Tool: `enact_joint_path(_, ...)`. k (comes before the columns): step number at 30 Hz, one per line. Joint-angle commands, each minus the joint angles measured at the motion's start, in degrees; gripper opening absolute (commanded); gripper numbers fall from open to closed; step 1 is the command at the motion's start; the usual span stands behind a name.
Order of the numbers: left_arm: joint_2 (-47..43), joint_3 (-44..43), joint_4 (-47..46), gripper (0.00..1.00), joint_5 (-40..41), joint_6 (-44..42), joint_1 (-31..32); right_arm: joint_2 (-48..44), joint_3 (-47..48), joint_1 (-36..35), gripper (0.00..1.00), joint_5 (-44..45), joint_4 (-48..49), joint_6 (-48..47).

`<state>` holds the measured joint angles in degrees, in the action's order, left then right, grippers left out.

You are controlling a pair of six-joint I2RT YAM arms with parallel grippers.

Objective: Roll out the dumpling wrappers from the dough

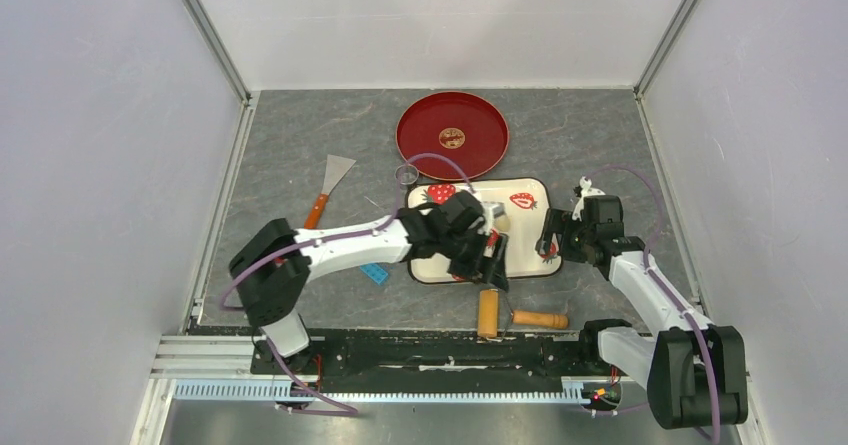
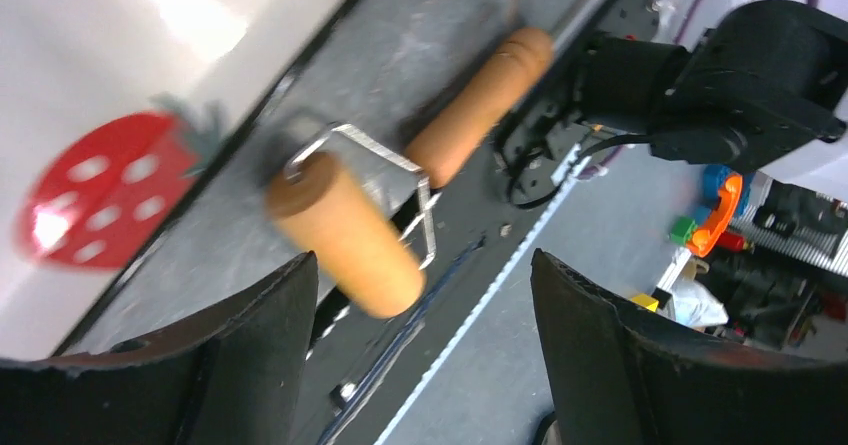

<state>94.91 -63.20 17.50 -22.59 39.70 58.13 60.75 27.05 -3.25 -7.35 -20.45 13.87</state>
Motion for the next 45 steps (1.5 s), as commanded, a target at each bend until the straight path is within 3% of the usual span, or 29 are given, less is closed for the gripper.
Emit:
enact_joint_path(1, 6.64, -9.96, 2.05, 0.81, 0.38, 2.92, 6.44, -2.85, -0.70, 0.02, 0.98, 3.80, -2.14, 0.75)
enact_joint_path(5, 12.85, -17.48, 6.58, 0.77, 1.89, 2.22, 11.35, -4.68, -0.86, 0.02, 0.98, 6.98, -4.33, 2.10)
enact_joint_path(9, 16.78, -22.56, 14.62, 0.70, 9.64, 2.91, 15.20, -5.55, -0.03, 0.11, 0.98, 10.33, -6.46, 2.78)
enact_joint_path(15, 18.28, -23.35, 20.51, 0.60, 17.31, 2.49, 17.69, -5.80, 0.81, 0.31, 0.98, 11.71, -7.62, 3.18)
enact_joint_path(29, 24.15, -24.54, 22.27, 0.51, 19.44, 1.11, 18.90, -5.54, 1.07, 0.48, 0.98, 12.00, -8.03, 3.07)
enact_joint_path(32, 25.10, -24.95, 23.42, 0.44, 20.05, 0.82, 19.10, -5.52, 1.16, 0.51, 0.98, 11.93, -8.02, 3.26)
enact_joint_path(37, 24.67, -24.78, 23.46, 0.10, 20.25, 0.66, 19.17, -5.15, 1.50, 0.46, 0.98, 11.62, -8.13, 3.27)
enact_joint_path(39, 23.78, -24.48, 23.42, 0.02, 21.11, 0.72, 19.19, -5.20, 1.81, 0.56, 0.98, 11.32, -8.20, 3.18)
enact_joint_path(45, 18.24, -23.42, 23.79, 0.02, 25.38, 0.91, 19.12, -5.31, 3.72, 0.59, 0.98, 10.70, -8.95, 2.93)
